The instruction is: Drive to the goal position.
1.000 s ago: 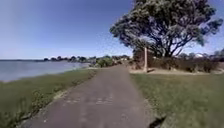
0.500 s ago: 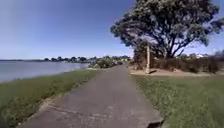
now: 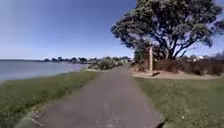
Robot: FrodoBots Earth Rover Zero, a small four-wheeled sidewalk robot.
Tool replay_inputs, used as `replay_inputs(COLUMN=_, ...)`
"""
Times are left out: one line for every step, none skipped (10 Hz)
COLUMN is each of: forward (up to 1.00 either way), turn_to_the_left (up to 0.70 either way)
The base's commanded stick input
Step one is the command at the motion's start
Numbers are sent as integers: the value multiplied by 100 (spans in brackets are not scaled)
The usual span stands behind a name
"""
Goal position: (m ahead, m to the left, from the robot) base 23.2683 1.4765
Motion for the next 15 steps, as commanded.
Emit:
replay_inputs(forward=70, turn_to_the_left=0)
replay_inputs(forward=70, turn_to_the_left=-18)
replay_inputs(forward=70, turn_to_the_left=-18)
replay_inputs(forward=70, turn_to_the_left=-1)
replay_inputs(forward=70, turn_to_the_left=0)
replay_inputs(forward=70, turn_to_the_left=0)
replay_inputs(forward=70, turn_to_the_left=0)
replay_inputs(forward=70, turn_to_the_left=0)
replay_inputs(forward=70, turn_to_the_left=0)
replay_inputs(forward=70, turn_to_the_left=0)
replay_inputs(forward=70, turn_to_the_left=0)
replay_inputs(forward=70, turn_to_the_left=0)
replay_inputs(forward=70, turn_to_the_left=0)
replay_inputs(forward=70, turn_to_the_left=0)
replay_inputs(forward=70, turn_to_the_left=0)
